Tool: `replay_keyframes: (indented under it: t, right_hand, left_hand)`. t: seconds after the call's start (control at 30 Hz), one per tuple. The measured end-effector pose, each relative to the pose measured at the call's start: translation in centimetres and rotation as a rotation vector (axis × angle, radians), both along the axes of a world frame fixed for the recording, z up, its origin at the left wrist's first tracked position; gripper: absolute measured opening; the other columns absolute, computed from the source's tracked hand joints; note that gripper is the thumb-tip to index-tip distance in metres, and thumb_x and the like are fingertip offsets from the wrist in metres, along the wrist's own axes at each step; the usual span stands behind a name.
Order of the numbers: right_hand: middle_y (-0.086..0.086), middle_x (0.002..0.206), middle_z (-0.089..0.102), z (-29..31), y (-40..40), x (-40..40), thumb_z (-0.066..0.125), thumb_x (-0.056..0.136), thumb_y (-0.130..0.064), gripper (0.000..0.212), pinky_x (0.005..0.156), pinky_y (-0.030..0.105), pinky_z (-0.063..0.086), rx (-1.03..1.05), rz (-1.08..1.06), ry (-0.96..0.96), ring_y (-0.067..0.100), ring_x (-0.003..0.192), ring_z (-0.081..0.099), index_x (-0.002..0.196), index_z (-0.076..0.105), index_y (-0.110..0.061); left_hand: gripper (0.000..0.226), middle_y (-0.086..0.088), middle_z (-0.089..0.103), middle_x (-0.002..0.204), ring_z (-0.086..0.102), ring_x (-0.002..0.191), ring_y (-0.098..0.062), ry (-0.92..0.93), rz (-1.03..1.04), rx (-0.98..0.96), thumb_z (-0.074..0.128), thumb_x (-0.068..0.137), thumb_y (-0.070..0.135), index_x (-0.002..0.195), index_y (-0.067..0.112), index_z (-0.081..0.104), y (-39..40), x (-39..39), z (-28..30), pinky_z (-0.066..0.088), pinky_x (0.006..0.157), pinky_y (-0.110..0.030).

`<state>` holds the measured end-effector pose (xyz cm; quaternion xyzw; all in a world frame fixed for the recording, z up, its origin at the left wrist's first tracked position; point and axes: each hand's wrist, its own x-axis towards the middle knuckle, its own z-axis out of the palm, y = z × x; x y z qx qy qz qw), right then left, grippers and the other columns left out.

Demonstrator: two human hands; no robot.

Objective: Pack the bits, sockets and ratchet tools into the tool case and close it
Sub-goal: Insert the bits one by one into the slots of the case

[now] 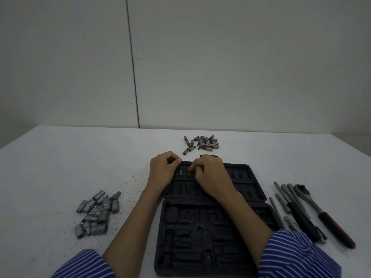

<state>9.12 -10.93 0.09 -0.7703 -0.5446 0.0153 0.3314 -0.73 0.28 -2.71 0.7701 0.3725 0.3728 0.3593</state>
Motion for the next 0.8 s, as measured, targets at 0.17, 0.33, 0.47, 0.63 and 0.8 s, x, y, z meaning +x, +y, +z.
replay_keyframes:
  t: [0.17, 0.33, 0.47, 0.63, 0.8]
  right_hand:
    - [0.0, 0.088, 0.066, 0.02, -0.13, 0.05, 0.044, 0.084, -0.002, 0.035, 0.072, 0.032, 0.05, 0.034, -0.026, -0.011, 0.016, 0.081, 0.059, 0.081, 0.076, -0.018]
    - [-0.003, 0.096, 0.07, 0.35, -0.33, -0.14, 0.044, 0.083, -0.002, 0.038, 0.073, 0.027, 0.047, -0.039, -0.027, -0.05, 0.015, 0.09, 0.06, 0.09, 0.076, -0.022]
    - [-0.003, 0.095, 0.071, 0.47, -0.38, -0.18, 0.045, 0.084, -0.003, 0.038, 0.076, 0.029, 0.05, -0.066, -0.028, -0.046, 0.015, 0.09, 0.061, 0.092, 0.076, -0.024]
    - [-0.003, 0.095, 0.071, 0.43, -0.32, -0.13, 0.045, 0.084, -0.003, 0.038, 0.074, 0.027, 0.048, -0.063, -0.035, -0.058, 0.015, 0.091, 0.06, 0.092, 0.075, -0.024]
    - [-0.003, 0.102, 0.069, 0.06, -0.12, 0.02, 0.044, 0.086, -0.005, 0.035, 0.078, 0.027, 0.047, -0.013, -0.055, -0.079, 0.015, 0.099, 0.058, 0.099, 0.073, -0.02]
  left_hand:
    - [0.008, 0.006, 0.065, 0.077, 0.054, 0.071, 0.003, -0.013, -0.004, -0.001, 0.065, 0.084, 0.013, 0.083, 0.011, 0.072, 0.05, -0.17, 0.14, 0.036, 0.063, 0.002]
    - [0.008, 0.005, 0.067, 0.08, 0.056, 0.073, 0.001, -0.016, 0.009, -0.005, 0.065, 0.084, 0.014, 0.084, 0.011, 0.072, 0.01, -0.16, 0.07, 0.038, 0.063, 0.0]
    - [0.008, 0.005, 0.067, 0.08, 0.056, 0.074, -0.003, -0.001, 0.016, 0.002, 0.064, 0.084, 0.015, 0.084, 0.011, 0.072, 0.05, -0.09, 0.11, 0.038, 0.063, -0.002]
    - [0.008, 0.005, 0.067, 0.079, 0.056, 0.074, -0.004, -0.009, 0.02, 0.001, 0.065, 0.083, 0.015, 0.083, 0.011, 0.072, 0.02, -0.04, 0.06, 0.038, 0.062, -0.001]
    - [0.008, 0.005, 0.067, 0.079, 0.055, 0.072, 0.001, -0.015, 0.013, 0.002, 0.065, 0.084, 0.015, 0.083, 0.011, 0.072, 0.03, -0.06, 0.06, 0.037, 0.062, 0.002]
